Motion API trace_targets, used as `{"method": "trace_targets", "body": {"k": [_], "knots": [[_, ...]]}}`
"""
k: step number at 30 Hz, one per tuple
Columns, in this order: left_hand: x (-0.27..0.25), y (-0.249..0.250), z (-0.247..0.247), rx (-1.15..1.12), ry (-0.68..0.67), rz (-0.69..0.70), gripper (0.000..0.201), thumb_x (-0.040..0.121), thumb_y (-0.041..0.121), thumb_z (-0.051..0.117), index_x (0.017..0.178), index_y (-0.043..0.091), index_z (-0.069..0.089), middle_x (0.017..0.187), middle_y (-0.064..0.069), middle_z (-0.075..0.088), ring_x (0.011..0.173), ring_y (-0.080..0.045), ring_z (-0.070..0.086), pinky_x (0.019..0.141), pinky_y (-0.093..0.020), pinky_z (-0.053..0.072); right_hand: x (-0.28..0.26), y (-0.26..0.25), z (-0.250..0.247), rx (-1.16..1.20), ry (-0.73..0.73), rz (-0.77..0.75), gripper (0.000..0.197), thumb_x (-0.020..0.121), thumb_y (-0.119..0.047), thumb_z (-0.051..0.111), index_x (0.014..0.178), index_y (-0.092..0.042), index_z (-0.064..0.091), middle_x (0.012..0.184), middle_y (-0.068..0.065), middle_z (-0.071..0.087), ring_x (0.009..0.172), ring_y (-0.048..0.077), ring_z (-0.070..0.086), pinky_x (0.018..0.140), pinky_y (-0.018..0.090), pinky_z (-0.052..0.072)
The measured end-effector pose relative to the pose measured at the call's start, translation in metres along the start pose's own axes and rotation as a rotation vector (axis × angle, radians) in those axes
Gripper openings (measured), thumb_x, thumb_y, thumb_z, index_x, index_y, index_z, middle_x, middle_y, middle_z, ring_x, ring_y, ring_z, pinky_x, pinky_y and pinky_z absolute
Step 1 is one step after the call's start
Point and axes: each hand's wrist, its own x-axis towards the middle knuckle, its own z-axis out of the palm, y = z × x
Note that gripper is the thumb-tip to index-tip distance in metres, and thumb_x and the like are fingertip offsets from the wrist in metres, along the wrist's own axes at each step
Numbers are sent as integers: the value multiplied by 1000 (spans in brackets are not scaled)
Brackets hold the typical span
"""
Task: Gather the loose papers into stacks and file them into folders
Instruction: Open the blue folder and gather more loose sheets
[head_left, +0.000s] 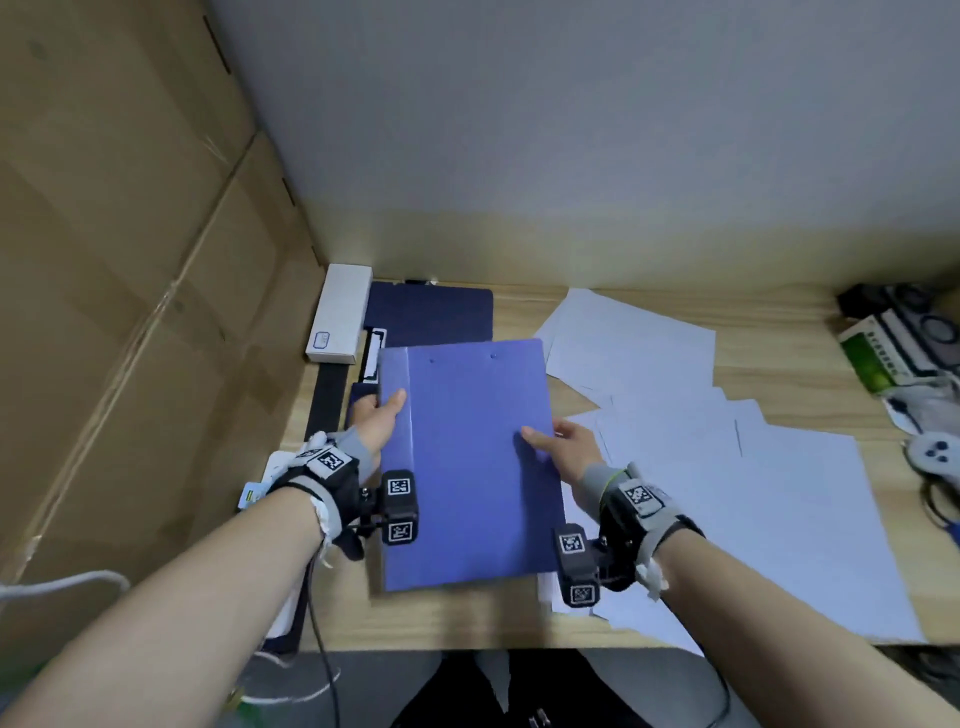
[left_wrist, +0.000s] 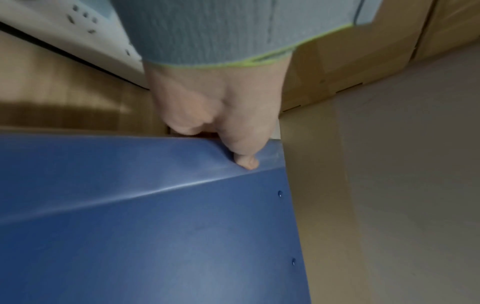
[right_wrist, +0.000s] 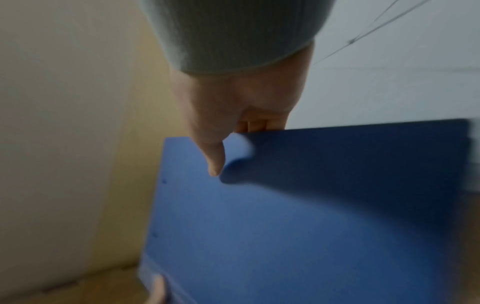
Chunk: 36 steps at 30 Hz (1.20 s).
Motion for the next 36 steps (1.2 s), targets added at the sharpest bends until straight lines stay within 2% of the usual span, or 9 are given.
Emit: {"method": "trace_targets", "body": {"k": [4, 7, 10, 14, 18, 24, 28, 31, 36], "knots": [[23, 15, 10, 6, 24, 60, 35, 92, 17, 64, 123, 3, 60, 124, -21, 64, 102, -33, 67, 95, -48, 53, -11, 42, -12, -126, 66, -12, 30, 85, -1, 67, 113, -8, 61, 99, 9, 69, 83, 25, 64, 65, 27, 50], [14, 16, 21, 147, -54, 15, 72, 91, 19, 64, 152, 10, 27, 151, -10, 40, 135, -28, 45, 110, -38, 37, -3, 48, -18, -56, 150, 62, 44, 84, 3, 66, 125, -8, 53, 117, 10, 63, 102, 28, 62, 89, 37, 50], [-1, 4, 30, 283, -186, -32, 68, 91, 17, 60, 152, 15, 29, 150, -5, 42, 134, -27, 46, 107, -36, 39, 4, 46, -17, -117, 210, 111, 49, 85, -2, 66, 132, -4, 52, 126, 12, 61, 113, 28, 58, 103, 40, 44], [-15, 3, 31, 330, -161, -30, 74, 91, 17, 61, 154, 15, 22, 157, -4, 32, 140, -24, 38, 111, -34, 33, -2, 17, -16, -65, 250, 34, 24, 86, -19, 63, 109, -16, 63, 104, 4, 62, 91, 22, 56, 83, 32, 46], [-33, 32, 29, 394, -221, 1, 75, 91, 37, 64, 153, 16, 27, 158, -3, 30, 142, -22, 34, 110, -35, 32, -14, -15, -9, 104, -111, 62, 27, 93, -37, 53, 87, -16, 69, 82, 3, 62, 67, 16, 53, 65, 26, 43], [-64, 119, 24, 575, -317, 23, 116, 63, 67, 74, 155, 24, 17, 160, 1, 25, 140, -28, 35, 86, -43, 53, -18, -81, 41, 52, -609, 9, 46, 100, -41, 41, 117, -9, 69, 113, 2, 72, 99, 19, 65, 96, 36, 45], [-60, 128, -3, 756, -249, 99, 77, 61, 32, 62, 134, 15, 41, 130, -10, 56, 109, -26, 59, 85, -43, 57, -9, -88, 77, -169, -662, -4, 38, 99, -34, 43, 115, -13, 71, 115, 1, 73, 109, 19, 66, 98, 36, 45], [-55, 128, -31, 785, -113, 193, 82, 68, 13, 48, 146, 17, 25, 128, -16, 55, 98, -29, 62, 83, -40, 56, 14, -65, 77, -355, -458, -36, 30, 97, -23, 53, 119, -8, 66, 113, 6, 68, 98, 19, 60, 86, 31, 44], [-57, 117, -59, 1333, 217, 406, 104, 76, 0, 57, 154, 22, -7, 162, -15, -11, 149, -37, 8, 113, -47, 25, 36, -8, 55, -604, -298, -47, 45, 92, -9, 59, 136, -6, 51, 122, 11, 61, 112, 25, 58, 90, 26, 42]]}}
